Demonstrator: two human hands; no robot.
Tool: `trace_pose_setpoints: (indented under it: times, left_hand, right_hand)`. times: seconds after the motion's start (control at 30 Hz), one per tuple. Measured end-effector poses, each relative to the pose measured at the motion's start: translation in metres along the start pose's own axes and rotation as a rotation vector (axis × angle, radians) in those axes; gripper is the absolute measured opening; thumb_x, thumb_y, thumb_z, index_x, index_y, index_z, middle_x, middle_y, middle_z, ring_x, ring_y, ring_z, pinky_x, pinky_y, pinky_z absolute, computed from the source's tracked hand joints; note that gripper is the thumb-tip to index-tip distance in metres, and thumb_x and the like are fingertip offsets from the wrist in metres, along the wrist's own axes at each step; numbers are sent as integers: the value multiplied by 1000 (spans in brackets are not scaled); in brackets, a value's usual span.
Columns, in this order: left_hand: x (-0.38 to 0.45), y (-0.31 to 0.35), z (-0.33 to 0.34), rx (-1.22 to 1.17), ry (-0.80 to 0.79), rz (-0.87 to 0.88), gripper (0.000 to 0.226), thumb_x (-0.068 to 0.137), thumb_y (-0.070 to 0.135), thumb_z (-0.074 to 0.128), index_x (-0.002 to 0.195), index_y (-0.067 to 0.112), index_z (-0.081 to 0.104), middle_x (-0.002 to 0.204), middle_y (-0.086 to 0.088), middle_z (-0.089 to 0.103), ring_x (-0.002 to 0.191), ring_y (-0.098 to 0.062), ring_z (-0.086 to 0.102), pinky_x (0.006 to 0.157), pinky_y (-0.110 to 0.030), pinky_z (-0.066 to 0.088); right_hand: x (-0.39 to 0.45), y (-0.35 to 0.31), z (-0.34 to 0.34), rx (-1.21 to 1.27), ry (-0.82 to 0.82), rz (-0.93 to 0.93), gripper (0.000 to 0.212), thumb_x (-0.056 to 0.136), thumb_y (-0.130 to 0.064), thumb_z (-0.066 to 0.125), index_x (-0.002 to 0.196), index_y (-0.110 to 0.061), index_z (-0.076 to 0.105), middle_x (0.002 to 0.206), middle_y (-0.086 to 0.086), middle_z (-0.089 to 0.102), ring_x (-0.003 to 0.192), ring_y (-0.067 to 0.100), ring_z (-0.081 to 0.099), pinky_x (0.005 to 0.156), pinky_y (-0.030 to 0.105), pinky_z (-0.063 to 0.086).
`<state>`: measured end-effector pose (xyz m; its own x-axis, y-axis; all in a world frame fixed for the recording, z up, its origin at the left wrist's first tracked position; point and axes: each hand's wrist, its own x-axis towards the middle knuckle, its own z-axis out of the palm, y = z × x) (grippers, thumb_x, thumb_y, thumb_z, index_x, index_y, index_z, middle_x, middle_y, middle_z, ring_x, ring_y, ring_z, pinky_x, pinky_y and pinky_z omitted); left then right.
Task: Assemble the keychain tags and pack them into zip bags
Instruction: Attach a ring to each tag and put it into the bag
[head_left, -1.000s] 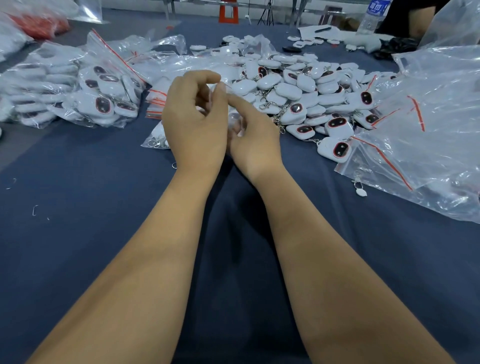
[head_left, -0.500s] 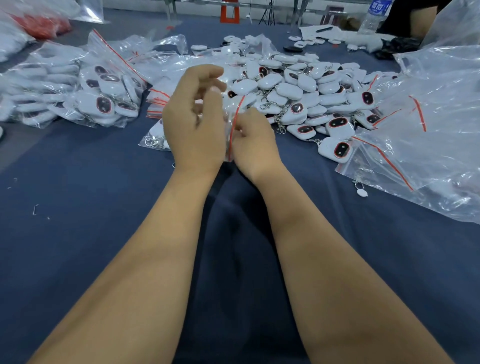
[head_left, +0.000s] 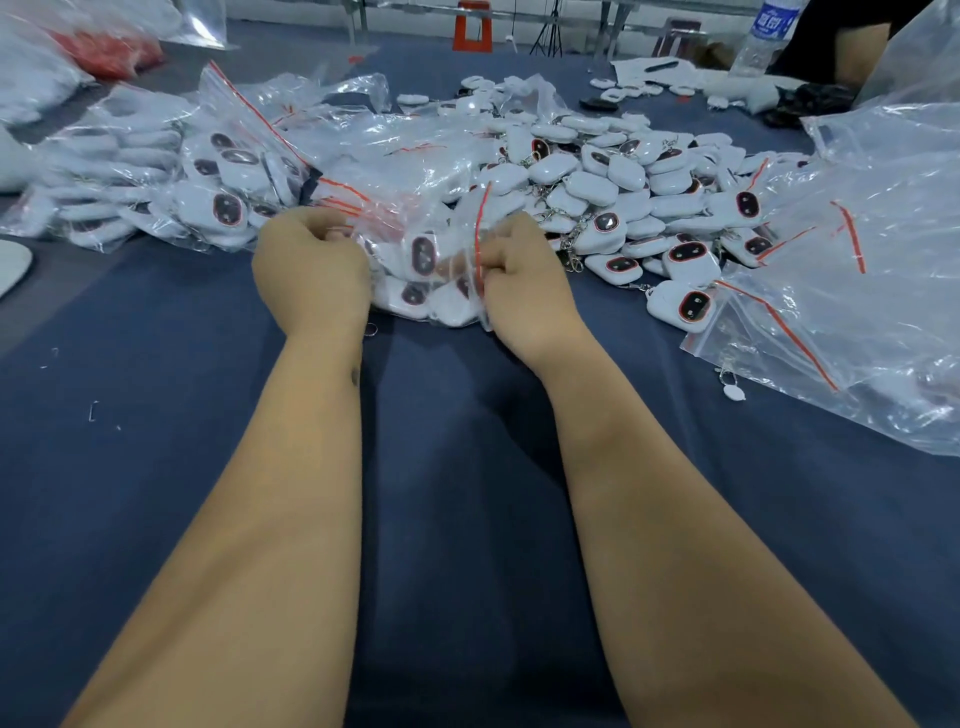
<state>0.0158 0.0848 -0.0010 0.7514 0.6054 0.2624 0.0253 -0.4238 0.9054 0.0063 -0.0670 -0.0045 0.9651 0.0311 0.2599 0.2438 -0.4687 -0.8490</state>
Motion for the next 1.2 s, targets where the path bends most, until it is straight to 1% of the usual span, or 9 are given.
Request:
trace_pose_setpoints:
  times: [0.1, 0.23, 0.33, 0.43, 0.5, 0.6, 0.73, 0.97, 1.2]
  left_hand:
    - [3, 0, -3, -117, 134, -29, 37, 91, 3, 42, 111, 19, 68, 105, 6, 65, 90, -7, 56, 62, 1, 36]
    - [-7, 17, -2, 1, 270, 191, 42, 81, 2, 40, 110, 20, 66, 118, -3, 56, 107, -17, 54, 93, -29, 42]
    - [-33, 28, 12, -130, -59, 556, 33, 77, 1, 43, 99, 9, 66, 103, -4, 55, 87, -12, 53, 78, -27, 46]
    - [-52, 28, 28, -14, -339, 674, 21, 83, 11, 48, 97, 12, 64, 95, 1, 53, 82, -10, 48, 73, -29, 42]
    - [-52, 24, 34, 58, -427, 616, 20, 88, 18, 49, 105, 16, 61, 99, 3, 52, 87, -10, 46, 74, -28, 37]
    - [-40, 19, 34, 184, -405, 451, 23, 92, 28, 50, 111, 18, 60, 108, -2, 56, 97, -20, 50, 76, -28, 33]
    - [-28, 12, 28, 321, -338, 433, 29, 86, 12, 52, 112, 18, 62, 116, -7, 59, 107, -27, 53, 77, -33, 41]
    - [-17, 9, 19, 330, -208, 356, 44, 75, -4, 51, 111, 16, 67, 117, -12, 61, 115, -34, 51, 83, -37, 44]
    - [-49, 29, 35, -30, -361, 571, 44, 78, -7, 42, 107, 13, 67, 113, -1, 55, 115, -21, 46, 88, -20, 33]
  right_hand:
    - [-3, 0, 2, -69, -81, -99, 31, 92, 5, 46, 97, -14, 70, 107, -3, 49, 89, 5, 49, 74, 11, 38]
    - [0, 0, 3, -218, -50, -112, 42, 89, -13, 59, 128, -28, 63, 125, -4, 53, 116, 13, 48, 95, 20, 40]
    - [4, 6, 5, -383, 84, 0, 38, 90, -24, 60, 127, -32, 62, 131, -2, 50, 126, 23, 37, 104, 32, 28]
    - [8, 5, 2, -189, 206, 149, 16, 95, -28, 50, 103, -24, 64, 113, 4, 56, 110, 26, 46, 88, 33, 34]
    - [7, 4, 1, -178, 199, 104, 12, 93, -19, 50, 96, -22, 61, 105, 4, 61, 100, 24, 53, 88, 38, 44]
    - [1, 1, -1, 45, 208, 116, 40, 87, 1, 50, 123, -16, 56, 122, 3, 57, 106, 19, 57, 97, 37, 48]
    - [-1, 3, -4, 25, 226, 140, 54, 80, 8, 42, 128, -16, 51, 123, 5, 52, 97, 15, 50, 81, 26, 43]
    - [0, 2, -4, -333, 67, 166, 52, 84, -21, 58, 136, -28, 54, 130, 6, 48, 125, 26, 43, 108, 34, 34]
    - [3, 9, 0, -540, 68, 35, 25, 94, -23, 50, 114, -21, 64, 117, 8, 52, 109, 27, 46, 86, 33, 32]
